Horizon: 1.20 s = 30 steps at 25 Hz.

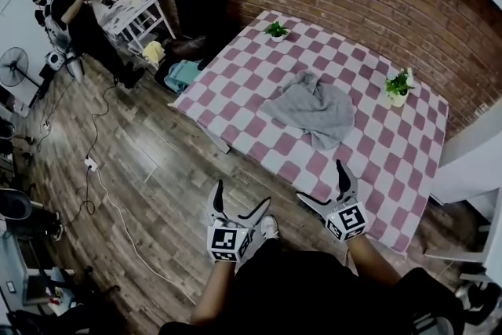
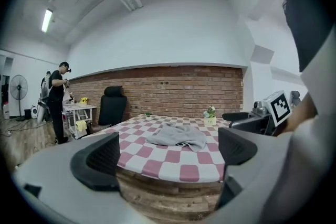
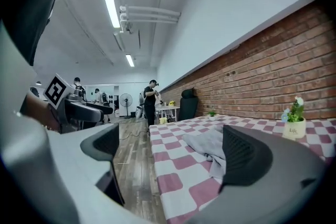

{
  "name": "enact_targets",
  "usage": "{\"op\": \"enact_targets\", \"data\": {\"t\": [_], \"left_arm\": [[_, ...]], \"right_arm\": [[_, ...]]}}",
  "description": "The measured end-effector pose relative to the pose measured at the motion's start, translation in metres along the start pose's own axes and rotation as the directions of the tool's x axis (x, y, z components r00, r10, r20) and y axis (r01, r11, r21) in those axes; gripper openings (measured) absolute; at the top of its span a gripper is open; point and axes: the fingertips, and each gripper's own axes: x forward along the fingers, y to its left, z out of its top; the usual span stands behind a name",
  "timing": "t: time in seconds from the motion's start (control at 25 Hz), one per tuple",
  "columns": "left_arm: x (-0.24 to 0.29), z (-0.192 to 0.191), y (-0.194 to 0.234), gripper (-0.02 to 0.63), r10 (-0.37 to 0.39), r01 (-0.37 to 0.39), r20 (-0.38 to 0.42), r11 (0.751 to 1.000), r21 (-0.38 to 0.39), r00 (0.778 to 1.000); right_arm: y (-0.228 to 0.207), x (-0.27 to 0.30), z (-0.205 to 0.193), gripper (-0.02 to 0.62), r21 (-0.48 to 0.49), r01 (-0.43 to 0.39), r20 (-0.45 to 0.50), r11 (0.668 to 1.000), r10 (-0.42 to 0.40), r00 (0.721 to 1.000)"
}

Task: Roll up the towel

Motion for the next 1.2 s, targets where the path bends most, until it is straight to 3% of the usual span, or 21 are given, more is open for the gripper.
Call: {"op": "enact_targets", "data": {"t": [0.36,0.64,0.72,0.76,0.8,1.0,1.2], "left_arm": [[0.075,0.013,0.049,0.575,-0.122,0.122,0.002,0.992,0.022,0.992],[0.111,0.019,0.069,0.568,-0.160,0.160,0.001,0.987,0.024,0.987],[0.120,0.017,0.072,0.566,-0.165,0.166,-0.010,0.986,0.023,0.986],[0.123,0.017,0.072,0.566,-0.171,0.172,-0.014,0.985,0.022,0.985],[0.127,0.018,0.070,0.565,-0.177,0.177,-0.017,0.984,0.021,0.984],[0.146,0.007,0.071,0.563,-0.179,0.180,-0.078,0.984,0.012,0.981],[0.169,0.014,0.077,0.561,-0.149,0.150,-0.068,0.989,0.015,0.987]], "right_arm": [[-0.031,0.052,-0.025,0.588,0.006,0.114,-0.090,0.993,-0.113,0.990],[-0.047,0.074,-0.054,0.580,-0.002,0.118,-0.182,0.993,-0.116,0.976],[-0.052,0.079,-0.066,0.533,-0.016,0.109,-0.227,0.994,-0.110,0.968],[-0.056,0.080,-0.073,0.479,-0.024,0.108,-0.252,0.994,-0.110,0.961],[-0.060,0.081,-0.080,0.421,-0.028,0.107,-0.279,0.994,-0.110,0.954],[-0.079,0.094,-0.124,0.310,-0.027,0.071,-0.451,0.997,-0.075,0.889],[-0.099,0.107,-0.165,0.268,0.004,0.038,-0.591,0.999,-0.028,0.806]]}}
